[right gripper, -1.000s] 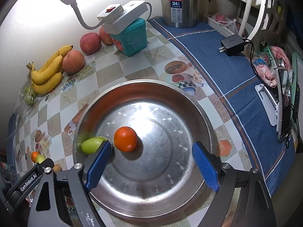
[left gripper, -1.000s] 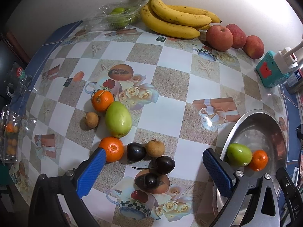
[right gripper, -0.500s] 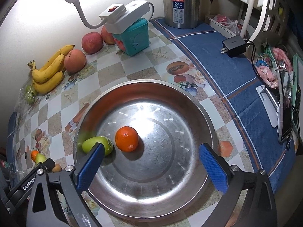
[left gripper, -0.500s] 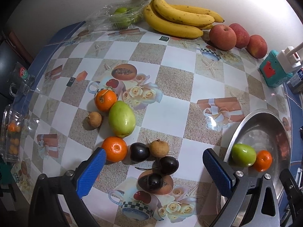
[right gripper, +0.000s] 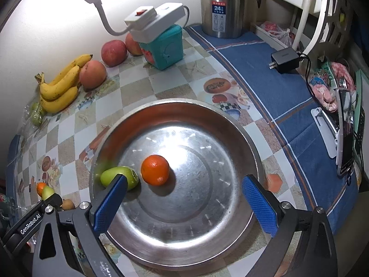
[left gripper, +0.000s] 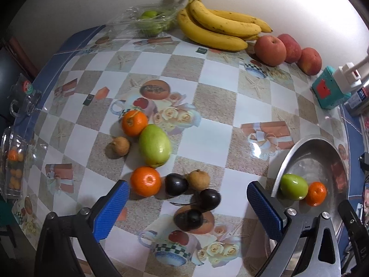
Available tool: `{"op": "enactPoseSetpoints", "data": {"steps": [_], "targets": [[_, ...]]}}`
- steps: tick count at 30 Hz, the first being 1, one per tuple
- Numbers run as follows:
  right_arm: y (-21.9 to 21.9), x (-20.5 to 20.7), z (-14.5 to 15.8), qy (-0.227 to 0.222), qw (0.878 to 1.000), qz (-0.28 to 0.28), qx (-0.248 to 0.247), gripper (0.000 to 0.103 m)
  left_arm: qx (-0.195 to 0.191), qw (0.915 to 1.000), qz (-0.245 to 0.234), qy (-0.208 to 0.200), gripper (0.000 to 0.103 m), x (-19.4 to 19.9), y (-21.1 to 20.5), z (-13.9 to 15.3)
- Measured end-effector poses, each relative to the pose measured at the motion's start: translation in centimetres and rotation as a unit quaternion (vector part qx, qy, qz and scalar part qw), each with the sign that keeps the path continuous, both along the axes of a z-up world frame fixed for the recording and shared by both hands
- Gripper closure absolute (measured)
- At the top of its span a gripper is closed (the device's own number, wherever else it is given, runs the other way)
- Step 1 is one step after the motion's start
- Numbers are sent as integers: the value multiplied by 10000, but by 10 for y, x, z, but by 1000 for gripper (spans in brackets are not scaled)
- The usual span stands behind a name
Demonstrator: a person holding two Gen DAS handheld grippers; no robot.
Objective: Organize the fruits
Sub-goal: 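Withdraw both tools from the bowl back toward the fruit pile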
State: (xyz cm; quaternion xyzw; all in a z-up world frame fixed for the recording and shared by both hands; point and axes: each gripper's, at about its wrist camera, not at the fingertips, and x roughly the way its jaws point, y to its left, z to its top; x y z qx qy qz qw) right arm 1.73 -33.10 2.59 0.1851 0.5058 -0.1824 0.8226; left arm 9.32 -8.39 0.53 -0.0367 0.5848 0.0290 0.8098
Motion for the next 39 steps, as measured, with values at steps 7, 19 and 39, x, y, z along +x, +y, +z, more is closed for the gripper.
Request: {"op": "enactPoseSetpoints", "data": {"steps": [7,19,39], "targets": [[18,5,0,-6,9998,217,26,3,-12,9991,389,-147,0,-4,35,8],[76,9,0,-158,9943,1011,307,3,102,9962,733,-464,0,-16,86,23],[133,13,1,-406,9834,1714,443,3,128,9970,432,-633,0,-18,112,33]]}}
